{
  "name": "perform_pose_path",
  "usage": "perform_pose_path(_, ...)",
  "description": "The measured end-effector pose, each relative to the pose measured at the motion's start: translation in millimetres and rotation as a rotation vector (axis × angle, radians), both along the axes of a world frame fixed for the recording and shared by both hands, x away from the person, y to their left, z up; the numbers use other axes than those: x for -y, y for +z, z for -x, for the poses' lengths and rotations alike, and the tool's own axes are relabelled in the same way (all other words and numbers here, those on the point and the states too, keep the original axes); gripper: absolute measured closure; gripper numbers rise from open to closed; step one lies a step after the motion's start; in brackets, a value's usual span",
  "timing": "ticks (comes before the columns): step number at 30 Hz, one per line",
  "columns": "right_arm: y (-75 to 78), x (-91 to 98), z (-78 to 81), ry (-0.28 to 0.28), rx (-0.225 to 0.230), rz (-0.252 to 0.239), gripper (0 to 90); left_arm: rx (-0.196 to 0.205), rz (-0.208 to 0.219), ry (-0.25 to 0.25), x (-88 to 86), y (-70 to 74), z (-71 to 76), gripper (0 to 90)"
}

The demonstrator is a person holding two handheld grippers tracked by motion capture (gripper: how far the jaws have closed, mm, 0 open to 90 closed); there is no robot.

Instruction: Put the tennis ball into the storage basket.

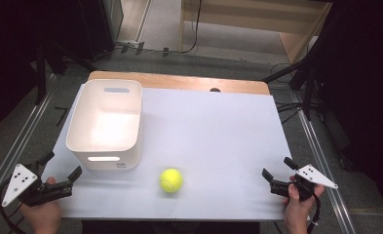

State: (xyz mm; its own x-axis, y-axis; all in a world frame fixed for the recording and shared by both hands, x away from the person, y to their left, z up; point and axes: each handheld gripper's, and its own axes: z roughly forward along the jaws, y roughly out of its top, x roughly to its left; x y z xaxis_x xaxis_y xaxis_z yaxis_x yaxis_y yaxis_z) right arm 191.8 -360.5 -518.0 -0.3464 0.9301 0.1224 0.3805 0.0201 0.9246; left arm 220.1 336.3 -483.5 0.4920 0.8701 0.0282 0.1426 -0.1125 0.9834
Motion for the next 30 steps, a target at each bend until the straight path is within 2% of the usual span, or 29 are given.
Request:
perform_pose_path(6, 2.2, 0.3, 2.0, 0.031, 0.018, -0.005, 0.0, 0.001, -0.007, 0.001, 0.6, -0.1, -0.1, 0.0)
perform_pose_path(11, 4.9, 0.0, 3.2, 0.031, 0.022, -0.009, 0.0, 0.002, 0.001, 0.0, 0.5, -0.1, -0.4, 0.0)
perform_pose_path(13, 8.6, -0.6, 3.1, 0.05, 0.03, -0.049, 0.0, -0.001, -0.001, 0.002, 0.3, -0.3, -0.1, 0.0)
perform_pose_path(16, 12.5, -2.7, 2.9, 0.062, 0.037, -0.049, 0.0, -0.001, -0.006, 0.002, 0.8, -0.5, -0.3, 0.0)
perform_pose_path(23, 24.9, -12.5, 3.3, 0.096, 0.051, -0.029, 0.0, -0.001, -0.004, 0.0, 0.8, -0.7, 0.7, 0.0)
perform_pose_path(30, 34.6, -27.2, -0.2, 0.142, 0.021, 0.022, 0.0, -0.001, -0.015, -0.003, 2.1, -1.1, 0.7, 0.0)
